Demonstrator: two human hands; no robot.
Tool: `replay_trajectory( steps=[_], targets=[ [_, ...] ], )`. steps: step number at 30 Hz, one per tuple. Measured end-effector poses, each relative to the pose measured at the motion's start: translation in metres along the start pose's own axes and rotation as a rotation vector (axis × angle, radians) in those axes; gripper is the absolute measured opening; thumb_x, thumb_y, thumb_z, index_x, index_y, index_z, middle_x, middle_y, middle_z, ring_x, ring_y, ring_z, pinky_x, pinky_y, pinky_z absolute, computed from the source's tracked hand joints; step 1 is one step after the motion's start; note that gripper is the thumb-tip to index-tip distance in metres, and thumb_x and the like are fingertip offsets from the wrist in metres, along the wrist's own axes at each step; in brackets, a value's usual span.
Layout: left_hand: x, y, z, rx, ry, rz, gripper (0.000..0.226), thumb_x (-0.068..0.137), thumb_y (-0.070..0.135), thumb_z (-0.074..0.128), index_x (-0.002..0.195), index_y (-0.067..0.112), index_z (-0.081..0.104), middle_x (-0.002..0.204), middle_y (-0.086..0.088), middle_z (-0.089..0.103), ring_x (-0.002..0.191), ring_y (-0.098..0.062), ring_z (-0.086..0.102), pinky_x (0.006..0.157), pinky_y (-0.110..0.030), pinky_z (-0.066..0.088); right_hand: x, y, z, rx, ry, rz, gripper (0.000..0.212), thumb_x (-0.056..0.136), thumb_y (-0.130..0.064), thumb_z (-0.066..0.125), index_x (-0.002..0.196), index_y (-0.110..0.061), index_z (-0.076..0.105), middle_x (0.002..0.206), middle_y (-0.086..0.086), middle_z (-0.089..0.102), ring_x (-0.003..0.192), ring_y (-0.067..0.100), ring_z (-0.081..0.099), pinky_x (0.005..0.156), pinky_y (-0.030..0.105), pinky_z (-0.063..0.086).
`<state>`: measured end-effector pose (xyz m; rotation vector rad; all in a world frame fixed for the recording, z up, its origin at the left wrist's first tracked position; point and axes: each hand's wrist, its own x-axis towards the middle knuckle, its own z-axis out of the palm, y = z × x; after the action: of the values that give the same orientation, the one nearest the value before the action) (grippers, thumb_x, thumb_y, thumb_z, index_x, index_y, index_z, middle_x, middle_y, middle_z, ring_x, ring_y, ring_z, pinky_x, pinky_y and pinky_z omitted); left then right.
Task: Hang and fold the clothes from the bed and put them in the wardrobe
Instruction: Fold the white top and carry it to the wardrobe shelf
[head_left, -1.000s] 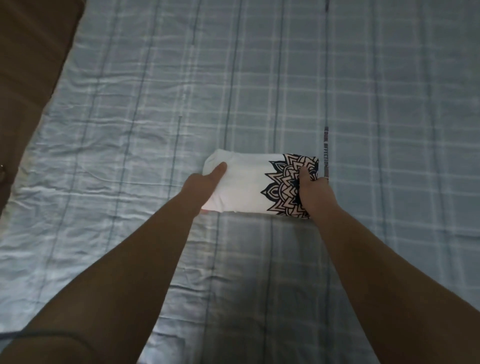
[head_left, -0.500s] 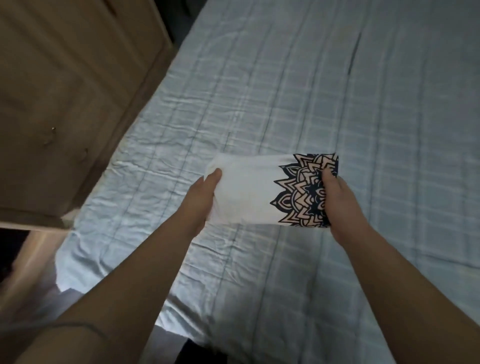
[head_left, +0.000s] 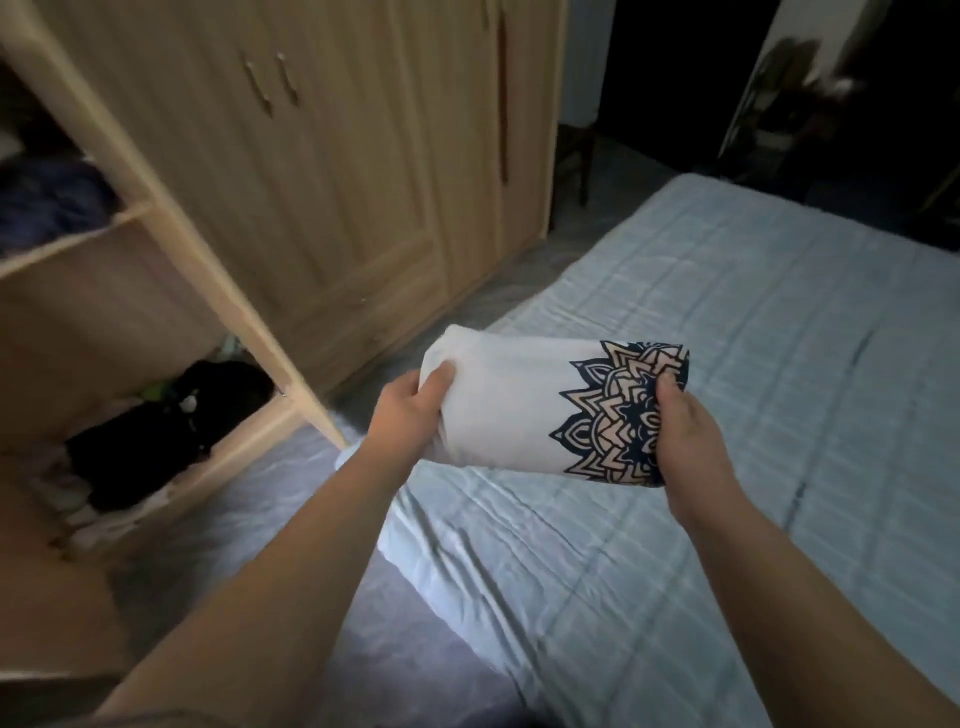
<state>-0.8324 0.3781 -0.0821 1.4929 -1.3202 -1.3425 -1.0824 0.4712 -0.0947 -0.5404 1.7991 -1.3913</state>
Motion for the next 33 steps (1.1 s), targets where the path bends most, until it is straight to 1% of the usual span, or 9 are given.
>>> replay_trajectory(
  steps=[3,7,11,15,17,20,26,30,33],
  targets=[
    [-0.011,-0.01,-0.102,-0.029,0.125,0.046,0.026,0.094,0.048,0.061,0.083,0.025,0.068,0.086,0.004,0.07,0.082,-0.013,0.065,0.076,-0.03,0.053,-0.034,-0.015,0.094,-0.063,-0.129,-0.074,0.039,0.098,-0.054,0.046,0.102,-0.021,0.065,0.095,-0.003,0.073,0.085,0.016,0.071,0.076,0.034,0.057],
    [-0.027,-0.039,-0.255,-0.137,0.299,0.067,0.035,0.087,0.053,0.063,0.098,0.023,0.075,0.095,0.004,0.077,0.091,-0.016,0.071,0.081,-0.038,0.056,-0.089,-0.026,0.232,-0.14,-0.334,-0.179,0.04,0.097,-0.058,0.045,0.102,-0.024,0.065,0.096,-0.008,0.07,0.088,0.012,0.068,0.078,0.031,0.054],
    [-0.055,-0.059,-0.383,-0.201,0.482,0.075,0.027,0.095,0.043,0.063,0.092,0.018,0.073,0.086,0.005,0.075,0.081,-0.013,0.069,0.074,-0.033,0.055,-0.151,-0.035,0.36,-0.174,-0.497,-0.253,0.033,0.098,-0.054,0.046,0.1,-0.027,0.064,0.092,-0.015,0.067,0.083,0.003,0.063,0.076,0.026,0.048],
    [-0.077,-0.067,-0.468,-0.236,0.643,0.088,0.025,0.092,0.042,0.064,0.089,0.02,0.073,0.088,0.003,0.076,0.082,-0.015,0.07,0.078,-0.039,0.055,-0.196,-0.044,0.45,-0.221,-0.629,-0.319,0.033,0.099,-0.053,0.045,0.1,-0.025,0.064,0.09,-0.014,0.067,0.08,-0.001,0.061,0.069,0.022,0.046],
    [-0.083,-0.069,-0.503,-0.258,0.713,0.103,0.022,0.095,0.038,0.063,0.089,0.019,0.073,0.086,0.003,0.076,0.081,-0.014,0.069,0.076,-0.036,0.055,-0.214,-0.05,0.49,-0.235,-0.693,-0.348,0.035,0.099,-0.054,0.044,0.101,-0.025,0.064,0.09,-0.015,0.069,0.08,-0.001,0.062,0.064,0.021,0.046],
    [-0.079,-0.066,-0.543,-0.26,0.798,0.113,0.02,0.097,0.033,0.062,0.088,0.019,0.072,0.077,0.01,0.074,0.073,-0.007,0.067,0.063,-0.022,0.052,-0.225,-0.057,0.542,-0.263,-0.765,-0.387,0.038,0.1,-0.055,0.041,0.103,-0.025,0.063,0.092,-0.015,0.069,0.084,0.004,0.065,0.067,0.023,0.048],
    [-0.026,-0.059,-0.595,-0.263,0.85,0.1,0.024,0.096,0.04,0.062,0.097,0.019,0.072,0.096,-0.003,0.077,0.091,-0.021,0.073,0.079,-0.042,0.06,-0.199,-0.074,0.636,-0.262,-0.863,-0.388,0.039,0.1,-0.057,0.038,0.108,-0.026,0.061,0.097,-0.01,0.069,0.091,0.014,0.067,0.085,0.036,0.055],
    [0.033,-0.047,-0.618,-0.218,0.904,0.11,0.018,0.098,0.038,0.058,0.094,0.025,0.07,0.083,0.015,0.075,0.08,-0.003,0.071,0.065,-0.02,0.056,-0.159,-0.088,0.7,-0.26,-0.947,-0.36,0.043,0.098,-0.061,0.036,0.114,-0.028,0.059,0.105,-0.005,0.071,0.093,0.015,0.068,0.084,0.039,0.057],
    [0.082,-0.033,-0.636,-0.228,0.951,0.088,0.019,0.097,0.041,0.059,0.093,0.026,0.07,0.086,0.011,0.076,0.085,-0.012,0.072,0.076,-0.035,0.06,-0.128,-0.108,0.753,-0.276,-0.972,-0.355,0.044,0.098,-0.062,0.036,0.114,-0.028,0.059,0.104,-0.004,0.071,0.092,0.017,0.069,0.083,0.04,0.058]
  ],
)
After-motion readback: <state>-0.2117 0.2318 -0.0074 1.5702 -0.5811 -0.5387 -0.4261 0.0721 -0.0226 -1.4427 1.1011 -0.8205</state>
